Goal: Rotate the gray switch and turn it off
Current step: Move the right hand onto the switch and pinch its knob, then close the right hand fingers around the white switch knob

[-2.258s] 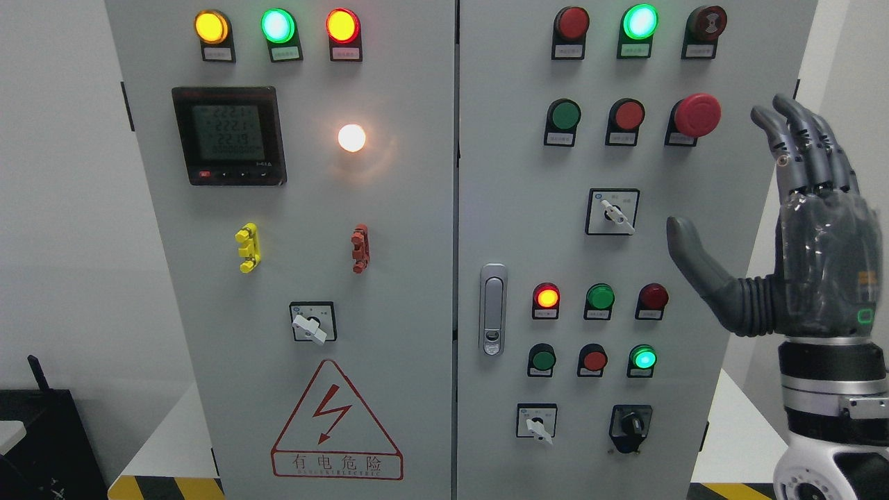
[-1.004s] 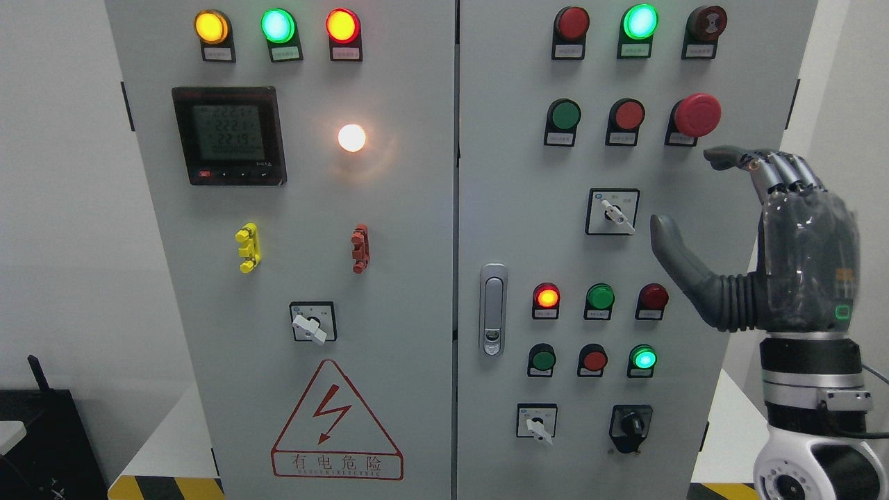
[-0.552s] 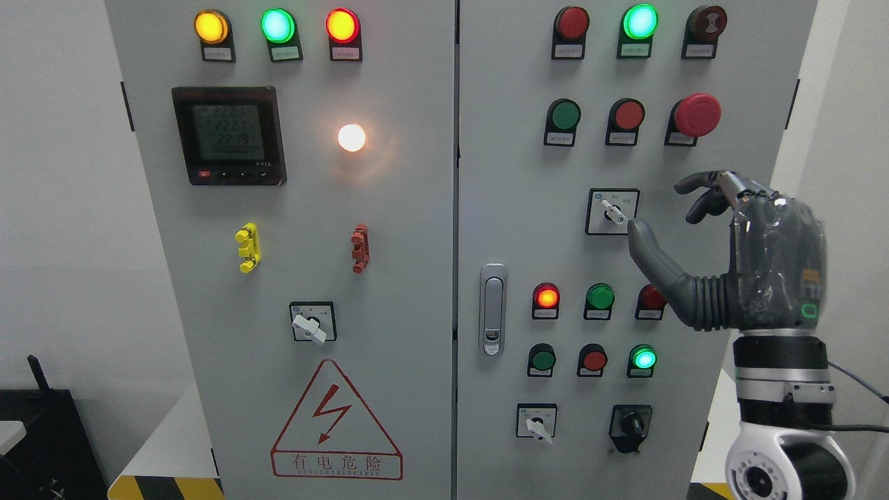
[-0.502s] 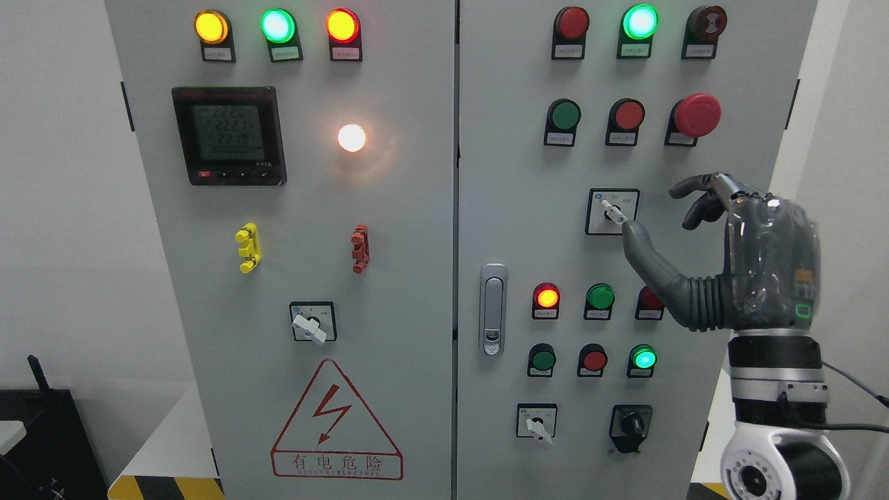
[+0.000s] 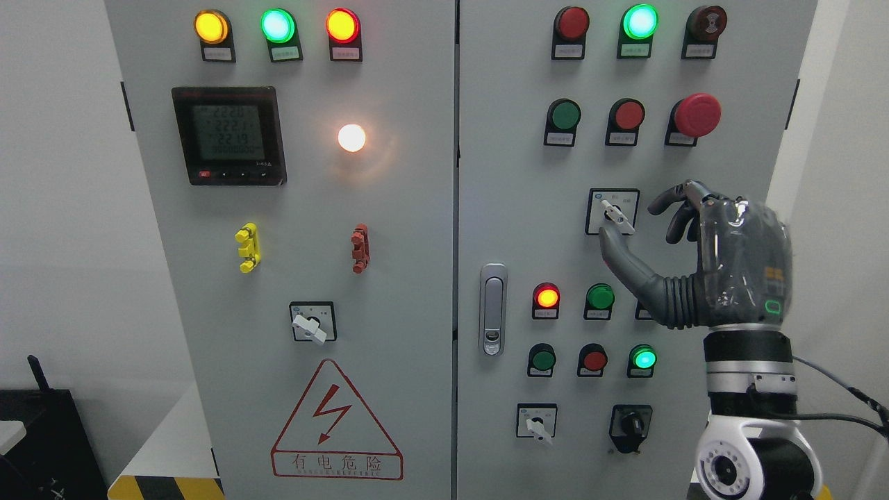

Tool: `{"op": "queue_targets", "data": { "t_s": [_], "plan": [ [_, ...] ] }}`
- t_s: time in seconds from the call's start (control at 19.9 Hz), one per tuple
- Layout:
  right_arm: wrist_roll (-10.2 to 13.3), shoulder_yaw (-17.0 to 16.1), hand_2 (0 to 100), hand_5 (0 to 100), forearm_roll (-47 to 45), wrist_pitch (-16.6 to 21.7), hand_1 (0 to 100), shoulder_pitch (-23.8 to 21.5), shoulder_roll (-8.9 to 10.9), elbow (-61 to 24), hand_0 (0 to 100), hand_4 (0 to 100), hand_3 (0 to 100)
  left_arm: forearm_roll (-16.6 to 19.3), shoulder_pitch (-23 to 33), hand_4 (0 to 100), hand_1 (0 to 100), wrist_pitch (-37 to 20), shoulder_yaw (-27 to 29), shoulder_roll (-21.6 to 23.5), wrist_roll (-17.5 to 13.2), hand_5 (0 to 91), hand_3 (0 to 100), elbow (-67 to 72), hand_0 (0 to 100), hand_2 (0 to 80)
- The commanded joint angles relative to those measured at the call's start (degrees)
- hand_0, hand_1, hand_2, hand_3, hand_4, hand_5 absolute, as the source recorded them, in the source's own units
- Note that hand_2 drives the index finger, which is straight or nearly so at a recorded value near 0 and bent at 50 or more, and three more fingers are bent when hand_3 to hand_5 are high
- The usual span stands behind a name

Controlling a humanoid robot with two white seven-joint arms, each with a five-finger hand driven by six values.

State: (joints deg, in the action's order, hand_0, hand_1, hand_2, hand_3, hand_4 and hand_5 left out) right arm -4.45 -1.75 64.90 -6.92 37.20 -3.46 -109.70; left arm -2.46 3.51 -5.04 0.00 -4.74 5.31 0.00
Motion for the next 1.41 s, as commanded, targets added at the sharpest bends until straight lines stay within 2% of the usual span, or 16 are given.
{"op": "queue_targets", "data": {
  "t_s": [0.0,0.1,0.2,1.35],
  "plan": [
    [-0.12,0.96,56,100,1.11,-0.64,29,1.56,0.03,2.30,2,88,83,0.00,0.00,0,39,0.03,-0.09,0.00,0.05,0.0,0,0.79,12,0.0],
    [-0.38,0.96,56,100,1.63,-0.99,29,1.65,0.12,2.65,1,88,83,0.00,0.00,0,39,0.03,-0.09,0.00,0.06,0.0,0,0.79,12,0.0],
    [-1.79,0.87,56,100,1.64,-1.08,30,1.47,0.12,2.65,1,88,83,0.00,0.00,0,39,0.03,-0.09,0.00,0.05,0.0,0,0.88,12,0.0],
    [-2.05,-0.62,56,100,2.51,-2.13,32,2.61,0.82,4.49,1,87,83,0.00,0.00,0,39,0.03,-0.09,0.00,-0.03,0.0,0,0.79,12,0.0]
  ]
}}
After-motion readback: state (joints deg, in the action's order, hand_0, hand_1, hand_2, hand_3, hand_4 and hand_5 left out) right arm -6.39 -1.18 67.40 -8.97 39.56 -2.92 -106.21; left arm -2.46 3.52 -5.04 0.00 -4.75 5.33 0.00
